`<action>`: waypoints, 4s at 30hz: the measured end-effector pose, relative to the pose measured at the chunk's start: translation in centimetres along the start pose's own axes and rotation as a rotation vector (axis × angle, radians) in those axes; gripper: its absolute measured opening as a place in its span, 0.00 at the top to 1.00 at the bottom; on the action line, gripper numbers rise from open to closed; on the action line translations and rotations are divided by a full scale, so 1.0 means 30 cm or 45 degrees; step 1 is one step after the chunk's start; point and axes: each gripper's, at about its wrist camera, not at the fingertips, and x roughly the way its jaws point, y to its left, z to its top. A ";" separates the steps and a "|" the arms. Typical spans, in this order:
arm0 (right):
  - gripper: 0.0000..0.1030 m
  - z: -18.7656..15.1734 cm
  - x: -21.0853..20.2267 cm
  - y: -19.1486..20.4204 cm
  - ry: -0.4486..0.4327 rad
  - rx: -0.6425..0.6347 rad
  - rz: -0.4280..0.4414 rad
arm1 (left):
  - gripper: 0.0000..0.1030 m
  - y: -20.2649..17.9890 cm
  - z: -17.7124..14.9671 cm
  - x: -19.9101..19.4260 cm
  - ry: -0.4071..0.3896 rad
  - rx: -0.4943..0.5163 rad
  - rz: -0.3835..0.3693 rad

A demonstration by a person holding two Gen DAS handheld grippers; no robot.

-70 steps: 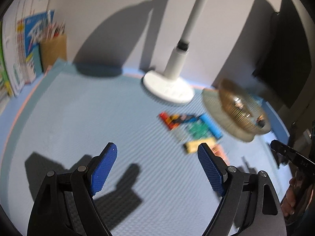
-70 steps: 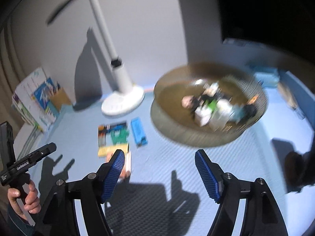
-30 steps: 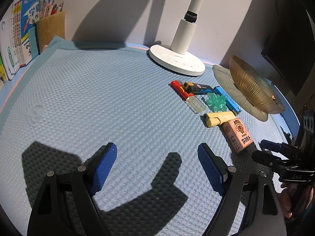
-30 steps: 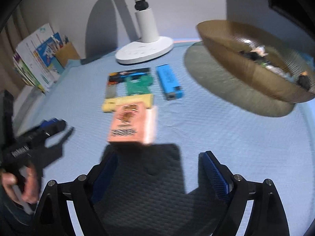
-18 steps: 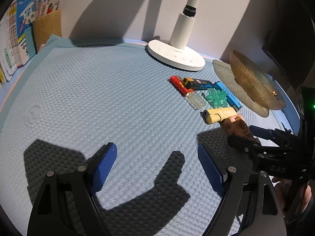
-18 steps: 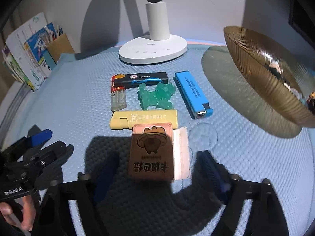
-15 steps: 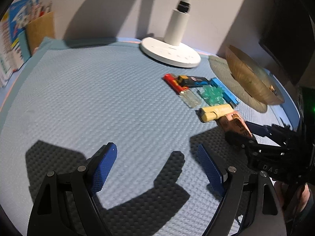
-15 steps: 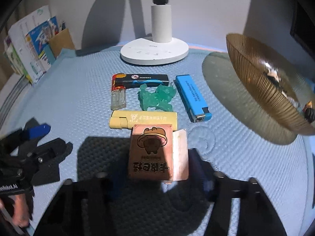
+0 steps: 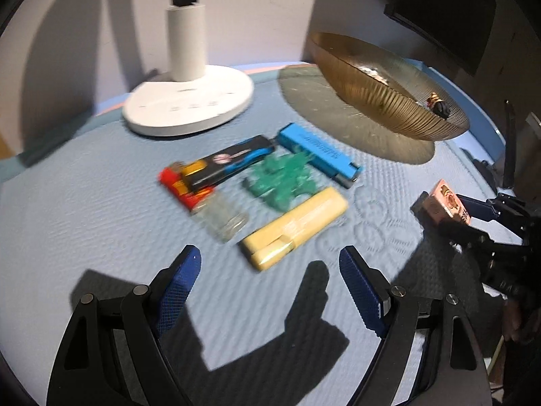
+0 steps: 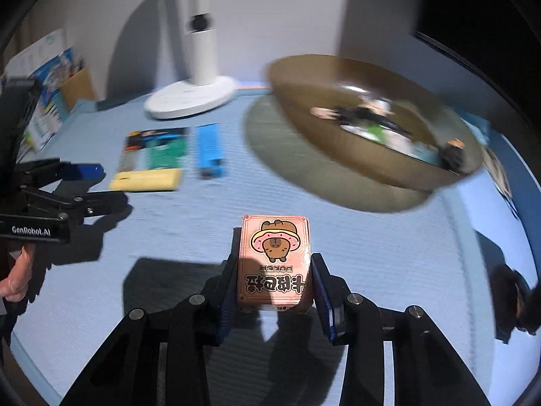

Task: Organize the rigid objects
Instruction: 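Grasp the pink box with the right gripper while the left gripper grasps the yellow stick, then carry the pink box and yellow stick over the amber bowl, then open both grippers over the amber bowl to drop the items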

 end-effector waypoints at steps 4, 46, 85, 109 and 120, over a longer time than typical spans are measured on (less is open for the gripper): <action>0.61 -0.018 0.020 -0.105 0.011 0.124 0.063 | 0.22 -0.030 0.007 0.021 -0.029 0.007 -0.077; 0.31 -0.182 -0.109 0.041 0.047 -0.125 0.303 | 0.71 -0.211 -0.273 -0.147 -0.023 0.074 0.048; 0.61 0.501 -0.003 -0.588 -0.082 0.203 -0.403 | 0.80 -0.379 0.566 0.017 -0.263 0.078 -0.080; 0.40 0.456 -0.137 -0.617 -0.155 0.327 -0.242 | 0.29 -0.309 0.477 -0.182 -0.399 -0.033 -0.109; 0.27 0.327 -0.378 -0.345 -0.222 0.227 0.024 | 0.28 -0.156 0.208 -0.459 -0.464 -0.111 0.014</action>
